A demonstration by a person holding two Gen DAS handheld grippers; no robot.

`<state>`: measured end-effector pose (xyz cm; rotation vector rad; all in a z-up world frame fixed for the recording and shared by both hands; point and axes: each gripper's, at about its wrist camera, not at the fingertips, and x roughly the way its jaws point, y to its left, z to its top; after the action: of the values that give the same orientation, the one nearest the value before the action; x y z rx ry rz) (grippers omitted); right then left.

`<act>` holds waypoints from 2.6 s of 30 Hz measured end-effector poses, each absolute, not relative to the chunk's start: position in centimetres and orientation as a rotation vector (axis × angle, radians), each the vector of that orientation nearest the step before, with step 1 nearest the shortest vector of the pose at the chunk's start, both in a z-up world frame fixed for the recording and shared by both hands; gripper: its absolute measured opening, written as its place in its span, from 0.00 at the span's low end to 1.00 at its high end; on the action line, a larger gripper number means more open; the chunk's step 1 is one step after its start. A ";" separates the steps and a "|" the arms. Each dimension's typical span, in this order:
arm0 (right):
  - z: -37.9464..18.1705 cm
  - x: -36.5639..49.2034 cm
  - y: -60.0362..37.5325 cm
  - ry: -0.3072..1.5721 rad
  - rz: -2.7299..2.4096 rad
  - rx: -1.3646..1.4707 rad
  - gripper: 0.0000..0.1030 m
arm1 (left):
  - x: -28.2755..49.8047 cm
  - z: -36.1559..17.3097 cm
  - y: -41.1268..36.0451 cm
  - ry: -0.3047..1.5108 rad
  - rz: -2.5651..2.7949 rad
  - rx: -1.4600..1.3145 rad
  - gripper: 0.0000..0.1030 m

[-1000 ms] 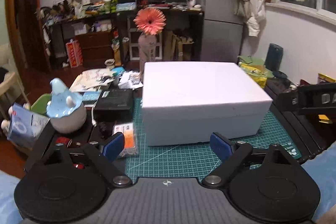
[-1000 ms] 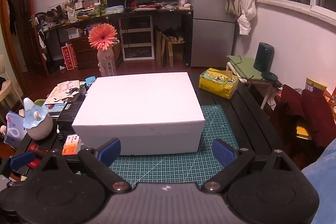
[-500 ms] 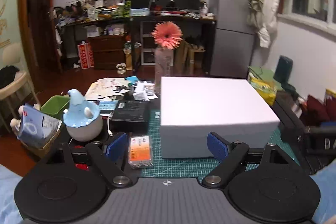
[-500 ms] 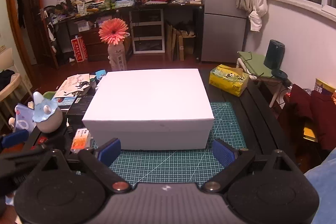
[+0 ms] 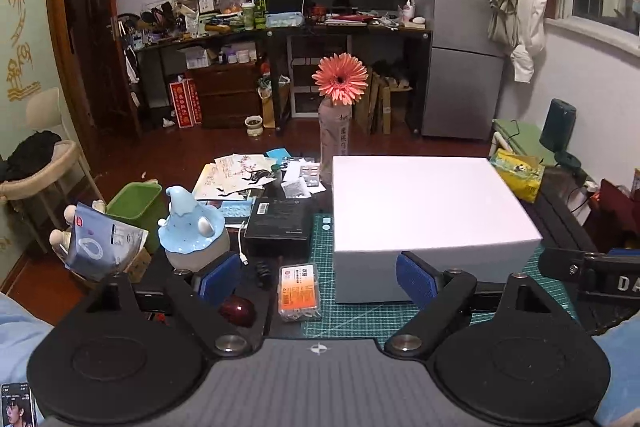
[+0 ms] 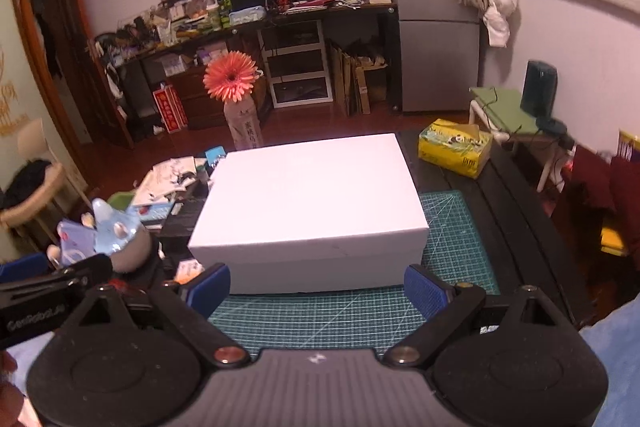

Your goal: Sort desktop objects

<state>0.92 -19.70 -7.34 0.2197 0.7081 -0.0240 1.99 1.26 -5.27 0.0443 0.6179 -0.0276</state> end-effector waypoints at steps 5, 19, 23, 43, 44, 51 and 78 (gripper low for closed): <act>-6.4 0.2 -20.1 0.679 -0.038 0.210 0.91 | 1.2 -3.9 1.2 0.621 -0.034 0.031 0.88; -4.1 -2.3 -18.7 0.607 -0.053 0.112 0.91 | 0.2 -3.8 -0.3 0.675 -0.038 0.040 0.88; -3.8 -2.9 -18.7 0.595 -0.049 0.109 0.91 | -0.3 -3.3 -1.2 0.656 -0.034 0.072 0.88; -3.8 -3.4 -19.0 0.584 -0.045 0.113 0.91 | -0.1 -3.2 -2.6 0.657 -0.027 0.084 0.90; -3.8 -3.4 -19.0 0.584 -0.046 0.111 0.91 | -0.1 -3.2 -2.6 0.659 -0.027 0.083 0.90; -4.0 -3.2 -18.9 0.596 -0.051 0.112 0.91 | 0.0 -3.2 -2.5 0.661 -0.028 0.078 0.90; -4.1 -3.1 -18.8 0.593 -0.060 0.103 0.91 | 0.3 -3.6 -2.5 0.667 -0.045 0.066 0.90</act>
<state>-3.13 -18.80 -4.09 0.1031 0.5935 -0.0604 0.33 -2.53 -3.65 0.0663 0.6667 -0.0446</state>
